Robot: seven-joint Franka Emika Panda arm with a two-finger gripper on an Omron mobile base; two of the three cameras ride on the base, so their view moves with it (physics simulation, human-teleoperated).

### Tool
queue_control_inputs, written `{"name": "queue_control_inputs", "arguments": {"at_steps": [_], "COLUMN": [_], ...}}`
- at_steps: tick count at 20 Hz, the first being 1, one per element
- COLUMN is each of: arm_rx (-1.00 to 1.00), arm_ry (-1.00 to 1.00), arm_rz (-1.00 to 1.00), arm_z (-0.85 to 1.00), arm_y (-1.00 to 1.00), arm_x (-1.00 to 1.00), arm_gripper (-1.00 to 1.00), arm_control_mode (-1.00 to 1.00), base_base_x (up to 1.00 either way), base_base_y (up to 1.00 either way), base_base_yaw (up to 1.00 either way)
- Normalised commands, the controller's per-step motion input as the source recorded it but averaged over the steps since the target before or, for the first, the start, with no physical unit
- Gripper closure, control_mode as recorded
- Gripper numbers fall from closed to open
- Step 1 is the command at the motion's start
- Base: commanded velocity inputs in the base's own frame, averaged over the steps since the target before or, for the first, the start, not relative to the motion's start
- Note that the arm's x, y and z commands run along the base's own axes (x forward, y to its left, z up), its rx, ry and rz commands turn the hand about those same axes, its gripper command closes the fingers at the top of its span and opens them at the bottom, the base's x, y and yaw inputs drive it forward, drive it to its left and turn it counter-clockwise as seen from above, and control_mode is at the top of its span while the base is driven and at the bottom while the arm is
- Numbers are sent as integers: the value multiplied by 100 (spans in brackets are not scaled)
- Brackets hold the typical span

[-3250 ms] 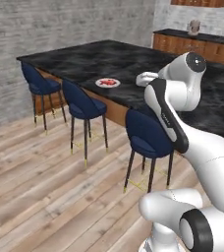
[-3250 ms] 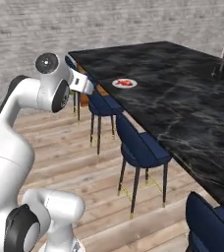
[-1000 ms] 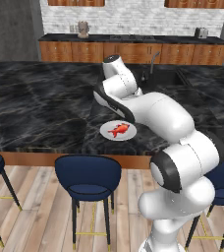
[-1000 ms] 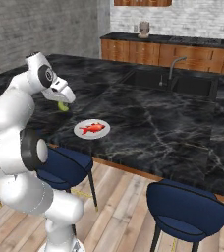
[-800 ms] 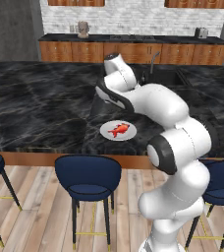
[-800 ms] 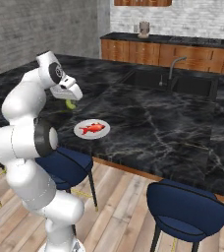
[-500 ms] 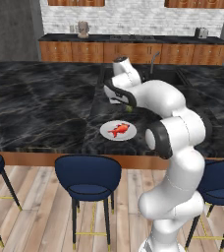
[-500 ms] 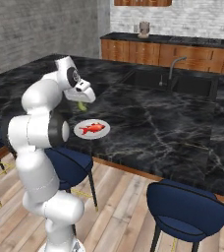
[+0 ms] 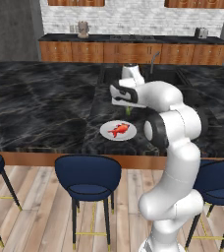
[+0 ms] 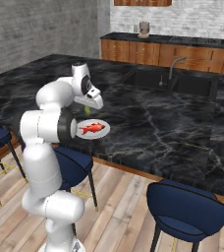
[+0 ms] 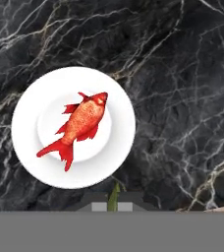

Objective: Take the lemon wedge from the fridge and place it on the plate with fish on the dining counter.

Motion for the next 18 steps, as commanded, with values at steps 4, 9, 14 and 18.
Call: {"name": "queue_control_inputs", "arguments": {"at_steps": [4,9,14,18], "arm_rx": [12,-1,0,0], "arm_ry": [-21,-16,-16,-4], "arm_rz": [0,0,0,0], "arm_z": [-65,-85,-46,-27], "arm_y": [0,0,0,0], "arm_x": [4,-10,36,61], "arm_gripper": [100,100,100,100], "arm_control_mode": [-100,-100,-100,-100], "base_base_x": [0,0,0,0], "base_base_y": [0,0,0,0], "base_base_yaw": [0,0,0,0]}}
